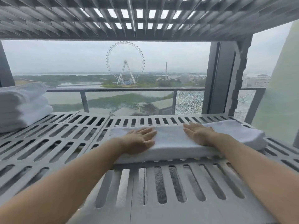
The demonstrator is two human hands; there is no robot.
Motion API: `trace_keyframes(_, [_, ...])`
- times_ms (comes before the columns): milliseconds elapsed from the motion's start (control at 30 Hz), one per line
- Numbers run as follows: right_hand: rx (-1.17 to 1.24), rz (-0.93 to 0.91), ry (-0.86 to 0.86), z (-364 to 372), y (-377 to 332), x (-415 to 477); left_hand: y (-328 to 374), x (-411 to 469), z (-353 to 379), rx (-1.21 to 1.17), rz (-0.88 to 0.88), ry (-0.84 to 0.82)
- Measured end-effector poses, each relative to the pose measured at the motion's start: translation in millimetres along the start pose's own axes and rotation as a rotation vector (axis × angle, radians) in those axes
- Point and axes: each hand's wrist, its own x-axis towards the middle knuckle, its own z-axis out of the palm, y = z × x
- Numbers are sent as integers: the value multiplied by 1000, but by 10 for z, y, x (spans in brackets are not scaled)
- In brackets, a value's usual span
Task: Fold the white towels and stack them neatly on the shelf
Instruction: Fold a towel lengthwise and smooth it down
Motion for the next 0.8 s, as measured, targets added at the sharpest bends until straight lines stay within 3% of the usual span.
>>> trace_keyframes(233, [121, -218, 30, -36, 51, 17, 902, 756, -121, -177, -93, 192])
trace_keyframes(367, [53, -220, 4, -46, 427, 18, 1235, 988, 96, -98, -208, 121])
trace_keyframes(600, [-25, -166, -21, -137, 1164, -152, 1252, 875, 104, 73, -179, 71])
trace_keyframes(800, [-63, -166, -102, -237, 1266, -190, 1560, 1038, -64, -35, -341, -10])
